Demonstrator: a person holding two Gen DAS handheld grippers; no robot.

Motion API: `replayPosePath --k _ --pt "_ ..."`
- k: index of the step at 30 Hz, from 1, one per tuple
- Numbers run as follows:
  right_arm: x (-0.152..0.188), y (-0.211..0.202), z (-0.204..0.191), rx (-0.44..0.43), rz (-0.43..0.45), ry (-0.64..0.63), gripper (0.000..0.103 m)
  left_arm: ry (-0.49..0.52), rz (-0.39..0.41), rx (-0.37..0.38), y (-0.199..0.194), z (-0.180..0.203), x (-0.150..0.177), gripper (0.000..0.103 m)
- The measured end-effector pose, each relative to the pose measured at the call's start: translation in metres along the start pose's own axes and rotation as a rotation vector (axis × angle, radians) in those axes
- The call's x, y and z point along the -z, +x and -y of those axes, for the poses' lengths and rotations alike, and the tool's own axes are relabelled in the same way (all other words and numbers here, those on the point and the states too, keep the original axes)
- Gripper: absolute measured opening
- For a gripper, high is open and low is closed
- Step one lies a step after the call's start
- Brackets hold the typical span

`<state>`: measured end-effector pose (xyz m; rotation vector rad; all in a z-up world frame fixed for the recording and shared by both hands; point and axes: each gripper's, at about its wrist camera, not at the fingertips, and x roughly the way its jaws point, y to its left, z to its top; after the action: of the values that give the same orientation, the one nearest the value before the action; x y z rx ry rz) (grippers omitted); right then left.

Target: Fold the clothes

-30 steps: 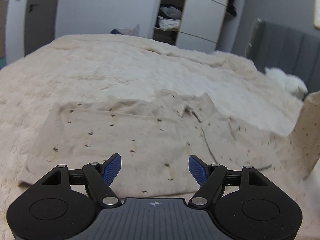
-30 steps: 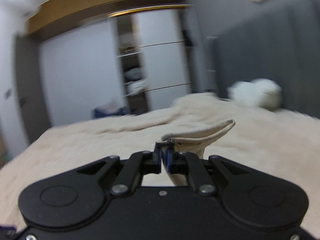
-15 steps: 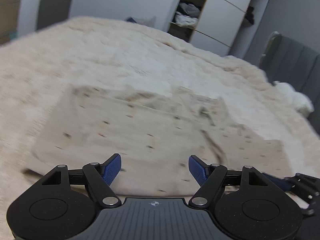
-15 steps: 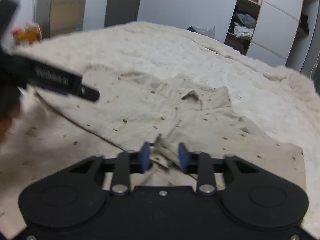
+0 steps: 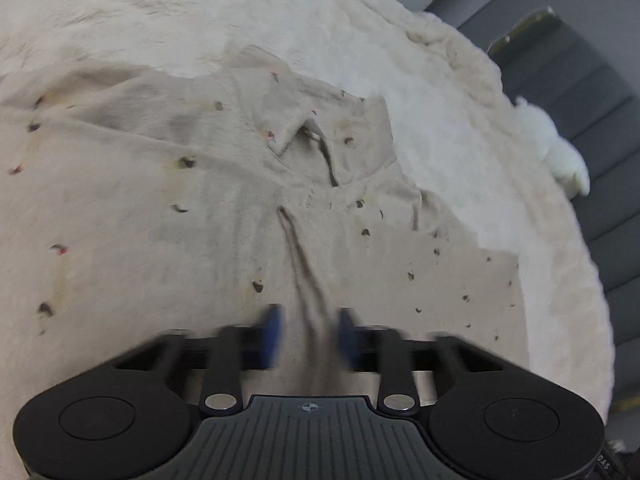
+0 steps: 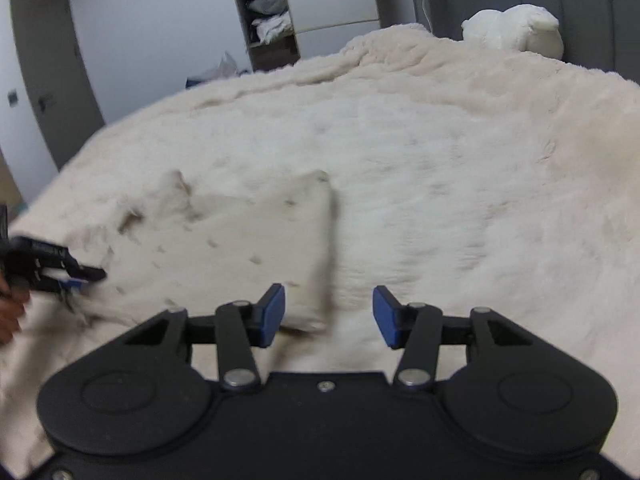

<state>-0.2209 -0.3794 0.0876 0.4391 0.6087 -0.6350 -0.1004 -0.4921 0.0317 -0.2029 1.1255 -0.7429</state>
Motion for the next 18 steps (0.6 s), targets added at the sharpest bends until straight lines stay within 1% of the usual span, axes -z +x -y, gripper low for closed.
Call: replayPosePath --k 1,3,5,9,11,14,15,16,18 --pt "0.001 0.004 0.002 -0.013 -0.020 -0.011 0.043 0.007 0.025 0.004 -0.006 0.004 -0.001 0.000" --pt "0.004 0.009 -0.001 -0.047 -0.053 -0.057 0.042 0.018 0.046 0.055 -0.019 0.009 -0.005 0.000" --pt "0.006 0.016 -0.008 -0.057 -0.070 -0.108 0.040 0.012 0.069 0.100 -0.031 0.013 -0.008 0.000" --pt "0.007 0.032 -0.013 -0.070 -0.090 -0.102 0.039 -0.055 0.101 0.122 -0.040 0.007 -0.012 0.000" --pt "0.010 0.037 -0.018 -0.059 -0.109 -0.120 0.034 -0.096 0.095 0.103 -0.037 -0.001 -0.011 0.000" --pt "0.014 0.048 -0.023 -0.045 -0.125 -0.148 0.020 -0.136 0.074 0.111 -0.032 -0.006 -0.009 0.000" --pt "0.015 0.052 -0.025 -0.038 -0.133 -0.161 0.010 -0.136 0.063 0.108 -0.030 -0.008 -0.008 0.000" --pt "0.016 0.054 -0.025 -0.032 -0.137 -0.167 0.003 -0.135 0.057 0.103 -0.030 -0.008 -0.008 0.000" --pt "0.018 0.054 -0.022 -0.026 -0.138 -0.164 0.001 -0.127 0.043 0.077 -0.026 -0.011 -0.006 0.000"
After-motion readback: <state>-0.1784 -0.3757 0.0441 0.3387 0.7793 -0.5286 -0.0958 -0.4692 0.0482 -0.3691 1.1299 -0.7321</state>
